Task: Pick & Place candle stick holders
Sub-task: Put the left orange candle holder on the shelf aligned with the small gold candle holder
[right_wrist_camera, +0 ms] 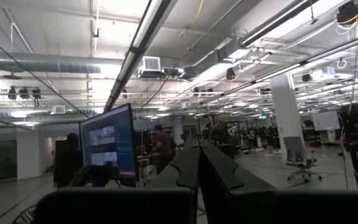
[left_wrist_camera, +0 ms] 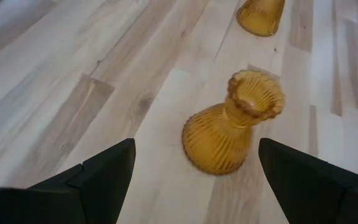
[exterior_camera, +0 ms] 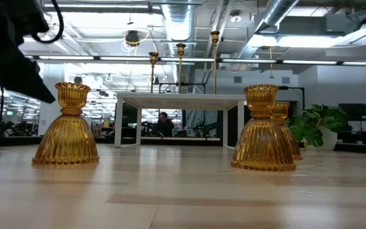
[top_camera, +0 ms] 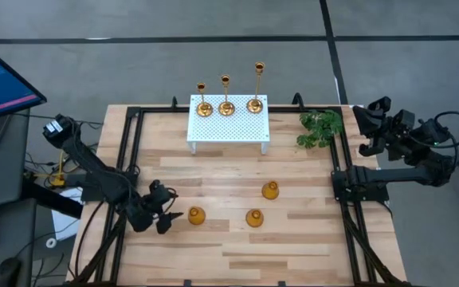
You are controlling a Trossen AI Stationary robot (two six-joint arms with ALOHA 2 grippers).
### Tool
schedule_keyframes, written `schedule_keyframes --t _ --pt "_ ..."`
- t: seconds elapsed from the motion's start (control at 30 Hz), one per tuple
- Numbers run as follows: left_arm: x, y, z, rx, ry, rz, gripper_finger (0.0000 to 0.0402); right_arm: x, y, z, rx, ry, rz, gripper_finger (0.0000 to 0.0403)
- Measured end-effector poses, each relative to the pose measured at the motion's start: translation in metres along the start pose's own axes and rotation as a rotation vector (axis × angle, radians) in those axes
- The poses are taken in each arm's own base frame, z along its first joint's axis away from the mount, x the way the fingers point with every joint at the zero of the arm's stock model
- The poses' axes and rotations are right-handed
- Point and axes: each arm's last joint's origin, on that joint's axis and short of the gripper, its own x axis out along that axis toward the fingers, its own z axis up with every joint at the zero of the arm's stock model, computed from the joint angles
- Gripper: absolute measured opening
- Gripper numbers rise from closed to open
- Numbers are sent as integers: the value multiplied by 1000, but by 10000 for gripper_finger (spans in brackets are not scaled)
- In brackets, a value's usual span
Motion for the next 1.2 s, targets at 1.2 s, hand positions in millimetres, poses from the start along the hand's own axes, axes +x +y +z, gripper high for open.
schedule_keyframes --t 1.2 --pt "57 -9 -17 138 -196 -77 341 0 -2 6 35 -52 -51 0"
